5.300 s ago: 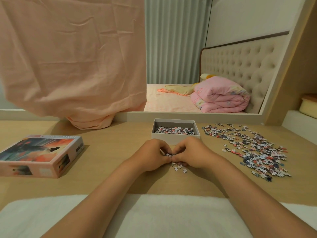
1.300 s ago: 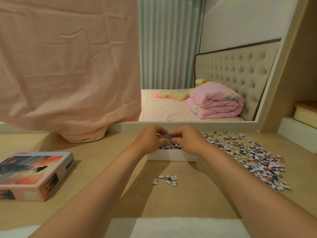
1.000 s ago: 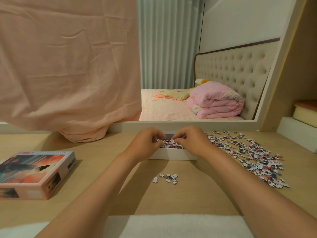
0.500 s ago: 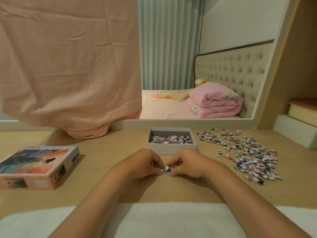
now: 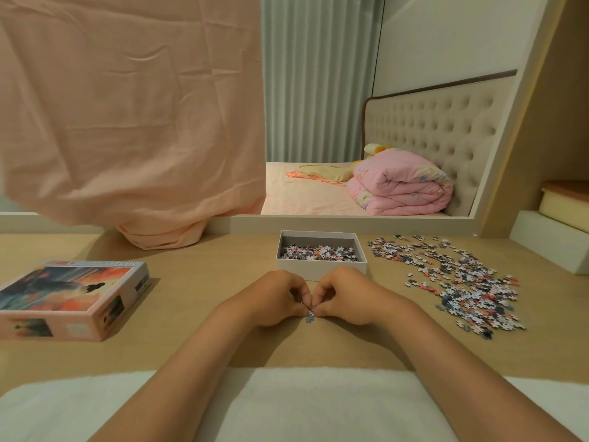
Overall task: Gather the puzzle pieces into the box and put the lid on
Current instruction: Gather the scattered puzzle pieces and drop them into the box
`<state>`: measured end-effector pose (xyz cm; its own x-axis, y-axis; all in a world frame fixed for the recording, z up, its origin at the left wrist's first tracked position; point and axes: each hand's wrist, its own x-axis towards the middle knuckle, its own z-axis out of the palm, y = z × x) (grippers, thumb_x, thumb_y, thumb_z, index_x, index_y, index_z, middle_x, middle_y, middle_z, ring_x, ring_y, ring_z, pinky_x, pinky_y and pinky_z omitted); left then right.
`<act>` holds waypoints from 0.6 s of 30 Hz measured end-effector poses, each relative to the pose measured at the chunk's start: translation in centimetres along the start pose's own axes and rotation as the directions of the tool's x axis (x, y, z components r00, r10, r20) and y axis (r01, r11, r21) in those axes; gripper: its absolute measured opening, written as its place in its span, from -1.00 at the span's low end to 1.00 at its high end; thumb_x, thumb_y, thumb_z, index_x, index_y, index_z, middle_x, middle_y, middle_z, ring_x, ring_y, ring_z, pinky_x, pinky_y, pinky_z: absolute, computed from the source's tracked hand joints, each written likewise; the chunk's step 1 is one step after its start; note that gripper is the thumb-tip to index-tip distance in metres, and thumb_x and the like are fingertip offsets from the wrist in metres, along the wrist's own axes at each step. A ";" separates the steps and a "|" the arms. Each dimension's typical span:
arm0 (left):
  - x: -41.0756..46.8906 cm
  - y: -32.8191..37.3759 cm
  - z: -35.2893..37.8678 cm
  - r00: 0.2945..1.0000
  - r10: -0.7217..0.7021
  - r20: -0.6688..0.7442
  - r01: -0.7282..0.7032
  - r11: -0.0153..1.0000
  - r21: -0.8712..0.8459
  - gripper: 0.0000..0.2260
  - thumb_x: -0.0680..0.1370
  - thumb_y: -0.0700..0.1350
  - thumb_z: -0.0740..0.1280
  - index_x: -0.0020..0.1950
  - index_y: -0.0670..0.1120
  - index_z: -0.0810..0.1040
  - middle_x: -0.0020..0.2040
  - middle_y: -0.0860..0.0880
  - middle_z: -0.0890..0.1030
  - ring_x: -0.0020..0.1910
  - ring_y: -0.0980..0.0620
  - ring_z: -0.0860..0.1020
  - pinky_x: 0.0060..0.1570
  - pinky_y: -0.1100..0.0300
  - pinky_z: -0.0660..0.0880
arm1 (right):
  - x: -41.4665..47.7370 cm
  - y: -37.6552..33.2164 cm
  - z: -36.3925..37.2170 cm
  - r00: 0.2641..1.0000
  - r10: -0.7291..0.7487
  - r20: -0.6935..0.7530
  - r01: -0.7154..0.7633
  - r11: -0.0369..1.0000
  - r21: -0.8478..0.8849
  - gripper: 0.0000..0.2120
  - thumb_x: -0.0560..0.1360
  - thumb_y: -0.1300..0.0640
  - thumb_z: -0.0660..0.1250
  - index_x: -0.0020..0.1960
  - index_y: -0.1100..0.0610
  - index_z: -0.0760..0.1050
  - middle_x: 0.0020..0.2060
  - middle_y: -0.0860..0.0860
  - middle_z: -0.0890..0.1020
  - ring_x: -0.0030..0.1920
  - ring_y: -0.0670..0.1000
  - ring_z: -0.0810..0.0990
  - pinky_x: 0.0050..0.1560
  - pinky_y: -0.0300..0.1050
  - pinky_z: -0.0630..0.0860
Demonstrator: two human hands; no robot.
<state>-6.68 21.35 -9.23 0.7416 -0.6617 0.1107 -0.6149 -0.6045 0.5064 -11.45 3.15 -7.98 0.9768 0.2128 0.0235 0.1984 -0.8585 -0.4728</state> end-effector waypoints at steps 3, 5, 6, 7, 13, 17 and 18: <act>0.1 -0.2 0.0 0.999 0.010 -0.033 -0.011 0.999 -0.035 -0.91 0.43 -0.08 0.51 -0.13 0.04 0.64 -0.20 0.11 0.63 -0.28 0.22 0.50 -0.26 0.39 0.39 | -0.1 0.1 -0.2 0.999 0.037 -0.002 -0.037 0.999 0.039 -0.90 0.41 0.13 0.53 -0.22 -0.03 0.64 -0.32 -0.12 0.65 -0.30 -0.20 0.55 -0.25 -0.32 0.43; 0.0 -0.6 -0.1 0.997 0.009 -0.073 -0.016 0.995 -0.094 -0.91 0.43 -0.10 0.51 -0.18 0.04 0.62 -0.26 0.12 0.63 -0.30 0.24 0.50 -0.23 0.35 0.42 | 0.0 0.1 -0.9 0.993 0.077 -0.095 -0.067 0.992 0.103 -0.92 0.41 0.16 0.52 -0.22 0.01 0.66 -0.32 -0.10 0.68 -0.32 -0.23 0.57 -0.24 -0.32 0.46; -0.1 -0.8 -0.2 0.995 0.007 -0.100 -0.019 0.992 -0.121 -0.90 0.43 -0.13 0.49 -0.20 0.04 0.61 -0.28 0.13 0.62 -0.31 0.25 0.50 -0.22 0.34 0.43 | 0.3 0.1 -1.4 0.981 0.094 -0.168 -0.072 0.989 0.129 -0.92 0.42 0.16 0.51 -0.22 0.02 0.67 -0.33 -0.11 0.67 -0.32 -0.25 0.56 -0.24 -0.33 0.45; -0.1 -1.0 -0.3 0.991 0.004 -0.131 -0.022 0.990 -0.139 -0.90 0.45 -0.14 0.47 -0.20 0.04 0.60 -0.28 0.13 0.61 -0.32 0.26 0.49 -0.22 0.34 0.42 | 0.7 0.2 -2.0 0.964 0.106 -0.244 -0.069 0.986 0.152 -0.91 0.43 0.15 0.51 -0.23 0.01 0.67 -0.33 -0.14 0.66 -0.31 -0.26 0.56 -0.24 -0.35 0.43; -0.2 -2.4 -0.4 0.987 -0.017 -0.158 -0.003 0.992 -0.127 -0.87 0.50 -0.06 0.44 0.03 0.10 0.65 -0.14 0.10 0.61 -0.22 0.20 0.51 -0.12 0.28 0.48 | 4.2 0.5 -4.6 0.874 0.171 -0.455 -0.132 0.984 0.116 -0.93 0.50 0.03 0.46 -0.08 -0.01 0.72 -0.16 -0.11 0.71 -0.12 -0.08 0.63 -0.05 -0.11 0.56; -0.2 -2.4 -0.1 0.996 0.019 -0.085 -0.026 0.996 -0.086 -0.82 0.50 -0.02 0.46 0.09 0.09 0.68 -0.09 0.12 0.66 -0.13 0.19 0.56 -0.11 0.36 0.47 | 5.4 0.9 -4.1 0.924 0.197 -0.328 -0.210 0.978 -0.002 -0.85 0.57 0.01 0.36 0.06 -0.05 0.70 0.01 -0.10 0.71 -0.01 -0.02 0.62 0.09 0.00 0.57; -0.2 -2.3 -0.1 0.996 0.027 -0.082 -0.034 0.996 -0.087 -0.85 0.50 -0.02 0.46 0.06 0.08 0.70 -0.09 0.14 0.67 -0.14 0.20 0.57 -0.11 0.37 0.47 | 5.5 1.0 -4.0 0.925 0.197 -0.326 -0.211 0.978 -0.007 -0.87 0.56 0.04 0.37 0.04 -0.05 0.70 0.00 -0.11 0.71 -0.01 -0.03 0.62 0.09 -0.01 0.57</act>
<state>-5.37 22.97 -10.33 0.7440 -0.6393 0.1943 -0.6144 -0.5403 0.5750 -5.57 1.60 -4.80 0.9685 -0.1244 0.2155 -0.0114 -0.8872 -0.4612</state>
